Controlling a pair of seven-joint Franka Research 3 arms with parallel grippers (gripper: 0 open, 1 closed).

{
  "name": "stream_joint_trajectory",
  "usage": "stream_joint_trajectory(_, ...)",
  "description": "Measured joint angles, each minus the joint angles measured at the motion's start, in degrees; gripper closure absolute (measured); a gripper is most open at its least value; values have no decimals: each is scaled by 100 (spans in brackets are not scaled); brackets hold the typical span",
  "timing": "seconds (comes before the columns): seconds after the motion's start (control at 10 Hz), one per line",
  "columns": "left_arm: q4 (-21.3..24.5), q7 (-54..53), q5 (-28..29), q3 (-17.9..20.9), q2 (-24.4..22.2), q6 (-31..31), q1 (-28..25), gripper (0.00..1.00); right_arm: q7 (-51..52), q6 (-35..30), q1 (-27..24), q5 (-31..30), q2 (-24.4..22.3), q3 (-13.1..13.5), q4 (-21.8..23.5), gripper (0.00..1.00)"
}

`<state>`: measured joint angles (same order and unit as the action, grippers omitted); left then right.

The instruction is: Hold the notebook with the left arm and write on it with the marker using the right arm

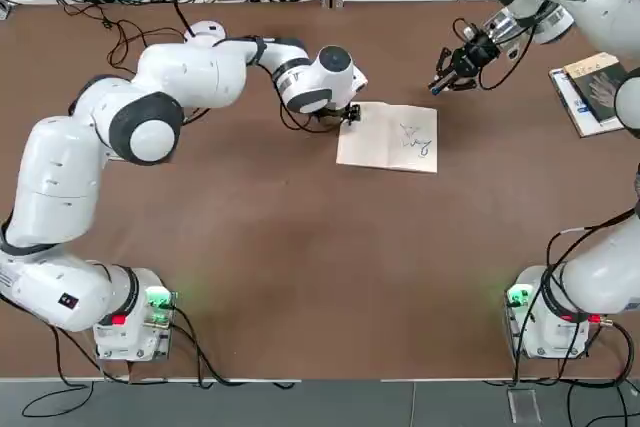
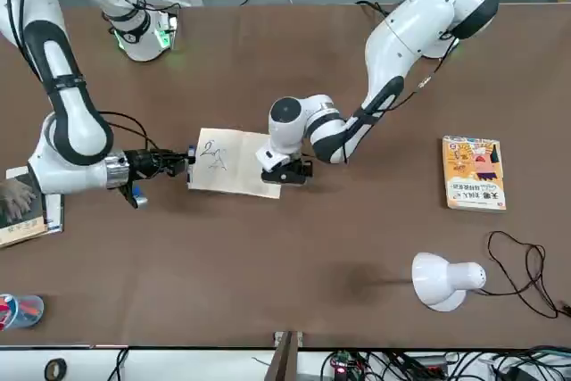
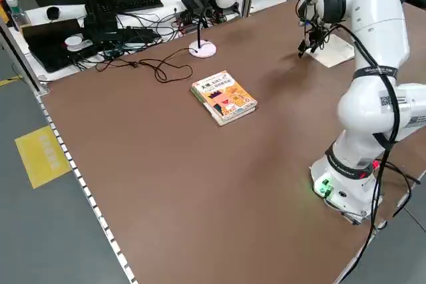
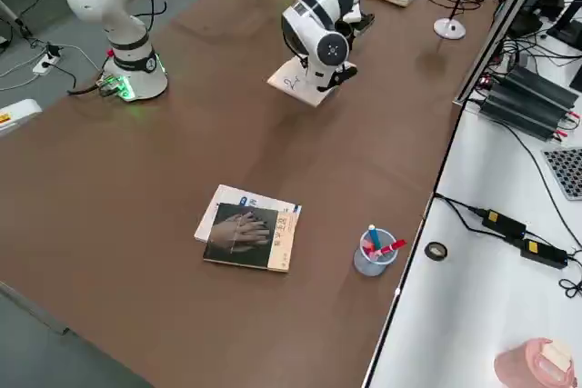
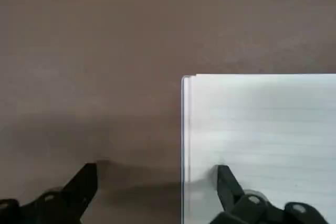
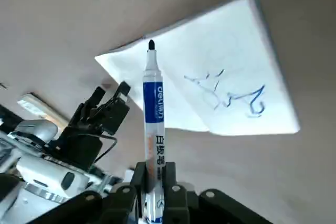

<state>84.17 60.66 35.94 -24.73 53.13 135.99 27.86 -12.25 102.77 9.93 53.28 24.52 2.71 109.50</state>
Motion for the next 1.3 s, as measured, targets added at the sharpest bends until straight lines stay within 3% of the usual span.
stream_joint_trajectory(0.7, 0, 0, 0, 1, 0, 0, 0, 0, -63, -53, -192, 1197, 13, 51, 1047, 83)
stream_joint_trajectory(1.3, -1, 0, 0, 1, 0, 0, 0, 0, -59, -39, -203, 1490, 12, 47, 1498, 83)
